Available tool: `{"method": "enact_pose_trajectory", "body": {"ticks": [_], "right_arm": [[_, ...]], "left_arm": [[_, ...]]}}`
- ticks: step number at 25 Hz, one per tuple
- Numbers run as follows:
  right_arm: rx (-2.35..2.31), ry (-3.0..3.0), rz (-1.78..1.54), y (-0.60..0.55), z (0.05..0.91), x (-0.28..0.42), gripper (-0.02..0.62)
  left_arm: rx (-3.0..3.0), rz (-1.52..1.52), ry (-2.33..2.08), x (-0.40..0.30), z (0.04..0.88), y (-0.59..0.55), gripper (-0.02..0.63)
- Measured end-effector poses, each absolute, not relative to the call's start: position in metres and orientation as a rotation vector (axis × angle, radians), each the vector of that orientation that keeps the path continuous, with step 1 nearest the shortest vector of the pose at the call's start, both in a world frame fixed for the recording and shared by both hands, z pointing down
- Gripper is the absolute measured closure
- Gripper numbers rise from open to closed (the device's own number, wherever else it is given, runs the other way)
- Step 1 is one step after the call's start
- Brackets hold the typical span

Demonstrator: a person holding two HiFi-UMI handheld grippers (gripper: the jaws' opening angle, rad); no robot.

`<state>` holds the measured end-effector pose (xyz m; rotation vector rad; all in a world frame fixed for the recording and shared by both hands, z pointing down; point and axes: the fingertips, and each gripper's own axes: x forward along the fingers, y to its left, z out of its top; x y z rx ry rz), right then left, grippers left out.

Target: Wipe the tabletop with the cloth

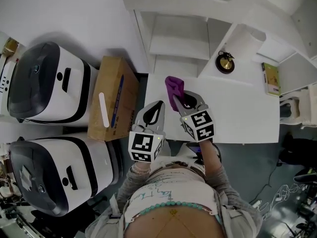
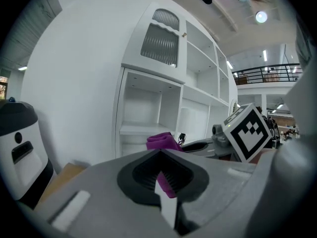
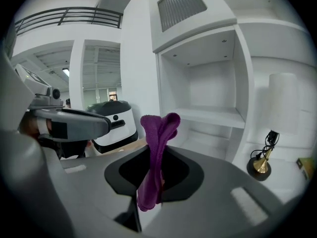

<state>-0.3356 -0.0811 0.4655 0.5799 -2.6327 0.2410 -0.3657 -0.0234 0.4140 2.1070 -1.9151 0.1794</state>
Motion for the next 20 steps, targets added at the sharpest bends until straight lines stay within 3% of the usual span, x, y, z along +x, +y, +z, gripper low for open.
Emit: {"method": "enact_pose_trajectory", "body": {"ticks": [20], "right_arm": [[0.443,-2.496,0.413,-0.08,0.551,-0.433,0.514]], "left_arm": [[2.057,0.161,-1.915,-0.412,0.431,0.004,0.604]]}}
